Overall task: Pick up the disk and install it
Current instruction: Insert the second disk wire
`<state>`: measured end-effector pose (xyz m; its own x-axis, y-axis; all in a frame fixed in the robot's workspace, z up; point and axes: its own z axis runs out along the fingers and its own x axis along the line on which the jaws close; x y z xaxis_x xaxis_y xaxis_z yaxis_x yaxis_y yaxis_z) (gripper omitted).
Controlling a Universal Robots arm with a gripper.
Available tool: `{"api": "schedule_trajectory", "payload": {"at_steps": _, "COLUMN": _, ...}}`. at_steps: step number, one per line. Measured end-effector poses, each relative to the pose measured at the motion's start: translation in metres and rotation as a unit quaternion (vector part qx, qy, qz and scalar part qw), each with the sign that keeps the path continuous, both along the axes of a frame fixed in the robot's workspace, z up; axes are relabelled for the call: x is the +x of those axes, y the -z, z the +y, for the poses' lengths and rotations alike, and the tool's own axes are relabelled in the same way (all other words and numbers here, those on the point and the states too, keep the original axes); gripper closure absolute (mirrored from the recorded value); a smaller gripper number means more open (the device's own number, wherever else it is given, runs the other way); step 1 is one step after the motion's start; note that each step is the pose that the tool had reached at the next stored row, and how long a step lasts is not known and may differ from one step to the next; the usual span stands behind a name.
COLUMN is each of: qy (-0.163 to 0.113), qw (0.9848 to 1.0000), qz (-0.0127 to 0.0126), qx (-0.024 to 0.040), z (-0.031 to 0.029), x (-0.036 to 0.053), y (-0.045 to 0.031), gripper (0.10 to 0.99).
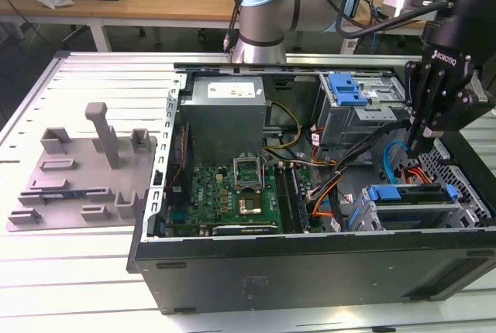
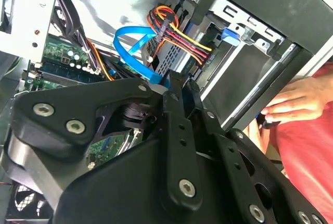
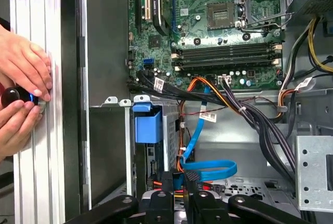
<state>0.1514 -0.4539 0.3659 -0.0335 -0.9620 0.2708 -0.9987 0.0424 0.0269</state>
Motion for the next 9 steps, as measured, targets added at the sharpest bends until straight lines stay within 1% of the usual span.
{"api": "schedule_trajectory", "payload": {"at_steps": 3, "qy": 0.000, "qw": 1.0000, "qz": 0.0008, "qx": -0.0002, "z": -0.0005, "x": 0.0000, "y": 0.0007, "gripper": 0.863}}
{"api": "schedule_trajectory", "payload": {"at_steps": 9, "qy": 0.000, "qw": 1.0000, "qz": 0.0009, "qx": -0.0006, "z": -0.0030, "x": 0.0001, "y": 0.0033, "gripper": 0.863}}
